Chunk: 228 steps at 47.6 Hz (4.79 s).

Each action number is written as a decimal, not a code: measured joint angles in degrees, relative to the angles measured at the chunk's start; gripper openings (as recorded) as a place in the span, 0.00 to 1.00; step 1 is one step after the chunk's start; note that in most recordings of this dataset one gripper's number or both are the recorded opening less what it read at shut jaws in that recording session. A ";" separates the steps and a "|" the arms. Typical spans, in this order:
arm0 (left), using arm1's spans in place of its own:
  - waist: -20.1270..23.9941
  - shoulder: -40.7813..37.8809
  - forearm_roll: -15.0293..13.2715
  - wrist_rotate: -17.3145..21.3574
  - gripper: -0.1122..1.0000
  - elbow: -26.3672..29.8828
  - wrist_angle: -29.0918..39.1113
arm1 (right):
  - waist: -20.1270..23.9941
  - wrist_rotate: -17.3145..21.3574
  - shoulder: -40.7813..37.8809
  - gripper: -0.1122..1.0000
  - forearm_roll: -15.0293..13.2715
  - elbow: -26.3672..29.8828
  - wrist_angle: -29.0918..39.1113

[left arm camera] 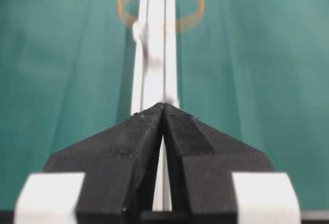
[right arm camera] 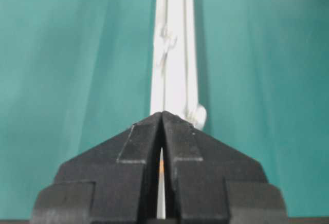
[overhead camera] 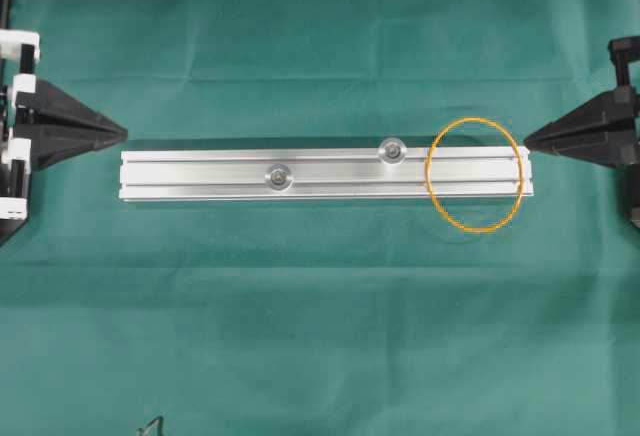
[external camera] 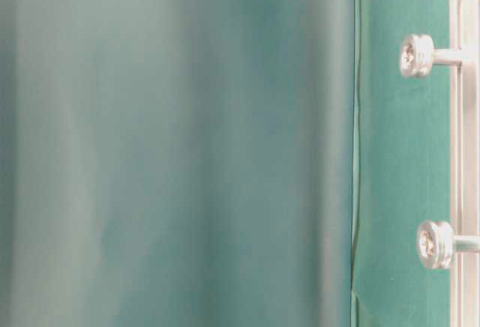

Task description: Hook the rubber onto the shaft.

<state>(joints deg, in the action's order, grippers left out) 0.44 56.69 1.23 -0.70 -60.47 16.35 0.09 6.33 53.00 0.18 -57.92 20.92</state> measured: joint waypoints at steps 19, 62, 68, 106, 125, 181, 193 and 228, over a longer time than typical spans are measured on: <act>-0.09 -0.09 0.00 0.09 0.12 1.23 9.76 | 0.09 2.20 -2.46 0.14 0.00 3.08 13.97; -0.62 -0.09 0.09 0.00 0.12 1.23 10.20 | 0.00 7.03 -7.47 0.14 0.00 10.99 48.16; -0.62 -0.09 0.00 0.00 0.12 1.23 10.28 | 0.00 6.94 -7.47 0.14 -0.35 10.99 48.69; -1.23 -0.09 0.09 0.00 0.12 1.41 10.11 | 0.00 6.59 -7.56 0.94 -0.70 10.99 51.06; -1.32 -0.09 0.09 0.00 0.12 1.49 10.02 | 0.00 6.24 -7.65 0.99 -1.05 10.99 51.33; -1.41 -0.26 0.00 0.09 0.12 1.49 10.02 | 1.67 4.57 -21.71 0.98 -0.97 17.23 40.61; -1.41 -0.26 0.00 0.09 0.12 1.49 10.02 | 2.11 4.57 -27.16 0.98 -0.88 20.92 38.32; -1.41 -0.26 0.00 0.09 0.12 1.49 10.02 | 2.46 4.57 -30.06 0.98 -0.09 23.03 38.06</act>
<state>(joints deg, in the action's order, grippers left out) -0.97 56.43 1.23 -0.62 -58.97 26.37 2.55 10.90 22.94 0.09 -34.89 58.97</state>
